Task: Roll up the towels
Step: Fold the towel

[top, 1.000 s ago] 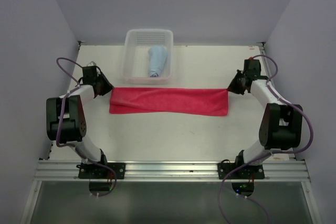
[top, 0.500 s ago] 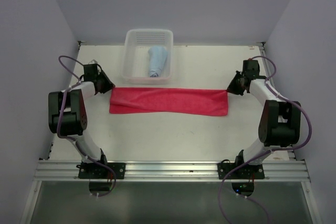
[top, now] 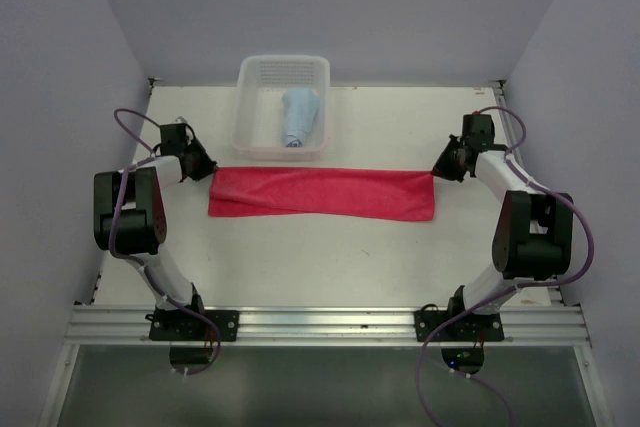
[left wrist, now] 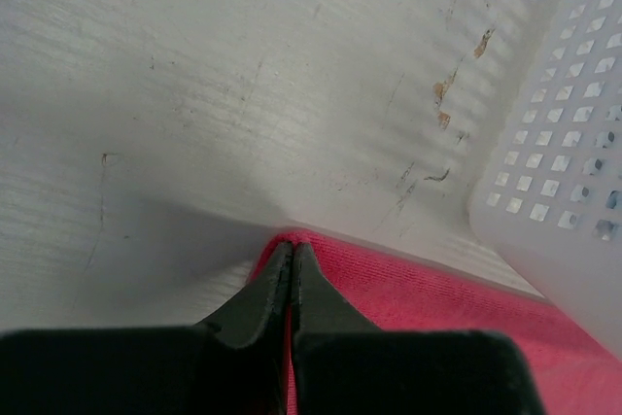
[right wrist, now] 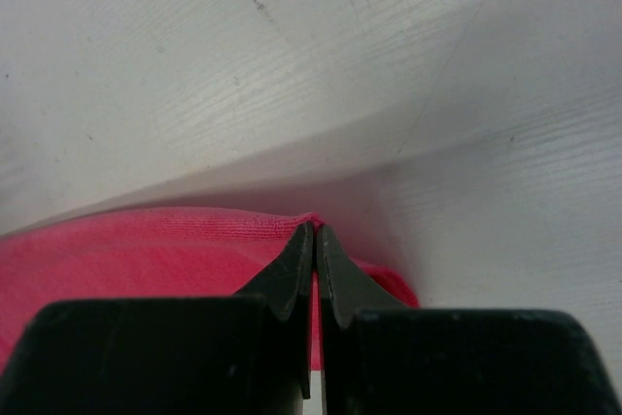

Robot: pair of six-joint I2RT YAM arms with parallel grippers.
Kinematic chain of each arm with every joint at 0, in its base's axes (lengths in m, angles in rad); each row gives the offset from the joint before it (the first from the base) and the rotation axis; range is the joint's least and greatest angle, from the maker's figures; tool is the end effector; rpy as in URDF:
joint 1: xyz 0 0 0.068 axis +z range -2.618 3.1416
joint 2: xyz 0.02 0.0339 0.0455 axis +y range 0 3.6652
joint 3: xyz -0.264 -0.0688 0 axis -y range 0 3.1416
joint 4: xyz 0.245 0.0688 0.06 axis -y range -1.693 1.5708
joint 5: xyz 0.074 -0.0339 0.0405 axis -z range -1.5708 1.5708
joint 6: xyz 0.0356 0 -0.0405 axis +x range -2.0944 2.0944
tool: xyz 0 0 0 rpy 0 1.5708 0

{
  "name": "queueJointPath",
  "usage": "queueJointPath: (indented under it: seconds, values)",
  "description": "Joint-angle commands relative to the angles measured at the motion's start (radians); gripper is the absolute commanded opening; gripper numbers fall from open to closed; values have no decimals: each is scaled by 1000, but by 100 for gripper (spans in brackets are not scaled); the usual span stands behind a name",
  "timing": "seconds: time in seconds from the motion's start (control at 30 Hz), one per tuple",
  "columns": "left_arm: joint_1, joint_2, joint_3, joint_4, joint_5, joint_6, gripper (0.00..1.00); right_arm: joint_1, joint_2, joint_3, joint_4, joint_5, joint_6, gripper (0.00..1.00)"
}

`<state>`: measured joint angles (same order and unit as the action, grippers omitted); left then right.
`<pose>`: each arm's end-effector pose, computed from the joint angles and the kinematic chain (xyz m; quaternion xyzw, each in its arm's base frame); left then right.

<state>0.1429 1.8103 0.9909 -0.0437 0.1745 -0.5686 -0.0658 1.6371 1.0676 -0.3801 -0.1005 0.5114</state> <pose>0.3618 0.0458 0.1490 -0.2972 0.8865 -0.1528 0.3201 0.3394 -0.0188 0.2064 0.2559 0.9160 0.1141 0.2871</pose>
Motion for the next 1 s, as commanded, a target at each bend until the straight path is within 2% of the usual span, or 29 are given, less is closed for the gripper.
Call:
queueJointPath:
  seconds: [0.0, 0.2, 0.5, 0.97]
  values:
    - [9, -6, 9, 27, 11, -8, 0, -5, 3, 37, 29, -18, -17, 0]
    - [11, -72, -38, 111, -9, -22, 0, -5, -17, 37, 38, -30, -28, 0]
    - [11, -353, -179, 261, -66, -39, 0, -9, -120, 43, 9, -21, -40, 0]
    - [30, -624, -230, 209, -86, -36, 0, -29, -278, 78, -77, -18, -48, 0]
